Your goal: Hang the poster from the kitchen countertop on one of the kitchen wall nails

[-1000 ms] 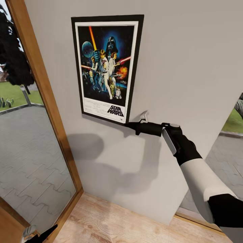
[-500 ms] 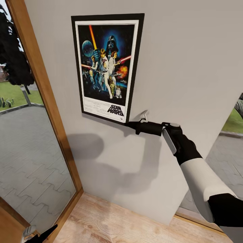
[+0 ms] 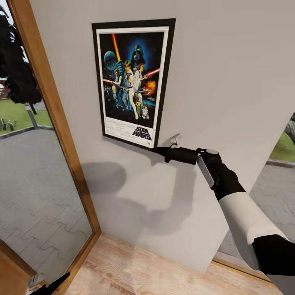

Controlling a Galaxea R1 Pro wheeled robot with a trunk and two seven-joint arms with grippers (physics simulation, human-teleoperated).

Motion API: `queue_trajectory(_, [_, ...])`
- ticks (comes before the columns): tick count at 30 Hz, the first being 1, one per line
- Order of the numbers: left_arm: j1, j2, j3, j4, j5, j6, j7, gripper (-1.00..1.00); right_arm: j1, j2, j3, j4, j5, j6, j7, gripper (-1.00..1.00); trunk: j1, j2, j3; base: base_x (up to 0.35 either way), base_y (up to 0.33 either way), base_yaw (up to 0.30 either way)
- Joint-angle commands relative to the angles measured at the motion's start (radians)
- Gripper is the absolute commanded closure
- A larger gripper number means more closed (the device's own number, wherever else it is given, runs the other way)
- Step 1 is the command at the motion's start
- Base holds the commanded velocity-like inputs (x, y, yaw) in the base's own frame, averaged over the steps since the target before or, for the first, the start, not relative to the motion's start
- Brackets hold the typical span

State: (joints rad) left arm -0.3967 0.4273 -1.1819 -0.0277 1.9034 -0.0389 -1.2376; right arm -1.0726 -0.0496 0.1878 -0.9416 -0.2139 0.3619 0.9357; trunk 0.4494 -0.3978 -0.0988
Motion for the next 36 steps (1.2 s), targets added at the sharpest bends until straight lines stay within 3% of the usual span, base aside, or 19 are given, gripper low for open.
queue_trajectory(1, [-0.001,0.001,-0.008,-0.001,0.008,-0.004,-0.001,-1.00,-0.001,-0.001,0.002,0.000,-0.012,0.011,-0.002,1.00,0.001,-0.002,-0.002,0.000,0.000,0.000])
queue_trajectory(36, [-0.001,0.001,-0.008,-0.001,0.008,-0.004,-0.002,-1.00,-0.001,-0.002,-0.002,-0.002,-0.015,0.012,-0.012,1.00,0.001,-0.002,-0.002,0.000,0.000,0.000])
